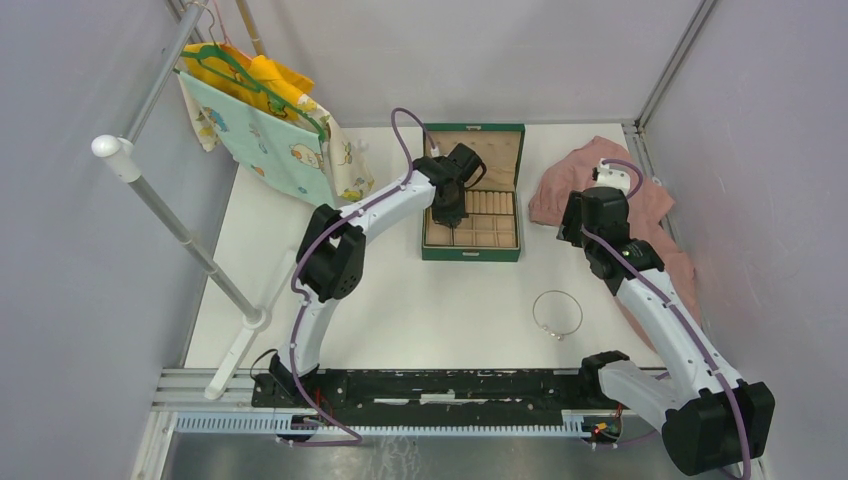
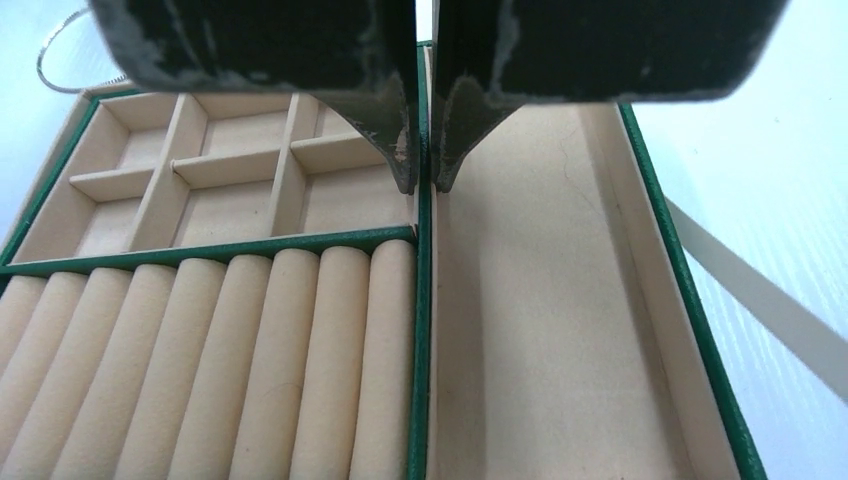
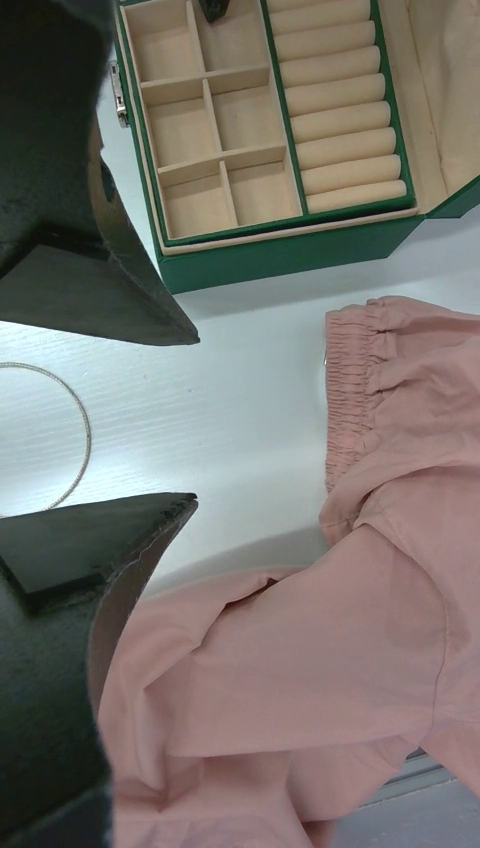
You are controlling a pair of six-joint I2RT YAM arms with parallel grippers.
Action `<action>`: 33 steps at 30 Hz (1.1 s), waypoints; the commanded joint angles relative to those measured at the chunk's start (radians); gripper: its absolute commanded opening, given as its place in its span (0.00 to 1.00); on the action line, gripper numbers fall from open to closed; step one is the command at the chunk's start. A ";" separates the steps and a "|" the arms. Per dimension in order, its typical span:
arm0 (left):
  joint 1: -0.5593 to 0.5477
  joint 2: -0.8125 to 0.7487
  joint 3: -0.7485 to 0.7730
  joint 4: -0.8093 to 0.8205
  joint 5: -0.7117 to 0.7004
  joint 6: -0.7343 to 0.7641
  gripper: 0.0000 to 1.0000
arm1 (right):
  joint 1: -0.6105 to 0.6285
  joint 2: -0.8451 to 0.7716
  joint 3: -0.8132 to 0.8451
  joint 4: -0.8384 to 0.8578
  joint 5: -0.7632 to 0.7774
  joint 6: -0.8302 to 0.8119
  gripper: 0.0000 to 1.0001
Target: Organize the mixed jewelry
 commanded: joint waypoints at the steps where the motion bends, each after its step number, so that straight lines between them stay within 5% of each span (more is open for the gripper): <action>1: 0.000 -0.011 0.103 -0.088 0.043 0.038 0.02 | -0.003 -0.006 -0.002 0.028 -0.001 0.016 0.61; 18: -0.001 -0.001 -0.042 -0.023 0.038 0.035 0.02 | -0.003 -0.033 -0.014 0.012 0.005 0.016 0.61; 19: -0.001 -0.005 -0.039 -0.022 0.027 0.035 0.04 | -0.002 -0.035 -0.019 0.012 0.002 0.014 0.62; 21: 0.000 -0.013 -0.023 -0.035 0.010 0.037 0.29 | -0.002 -0.039 -0.026 0.009 -0.012 0.004 0.62; 26: -0.002 -0.079 -0.016 -0.034 0.007 0.042 0.60 | -0.002 -0.052 -0.050 -0.047 -0.048 -0.017 0.65; 33: -0.010 -0.302 -0.088 0.071 0.065 0.099 0.63 | 0.011 -0.057 -0.171 -0.149 -0.192 -0.020 0.63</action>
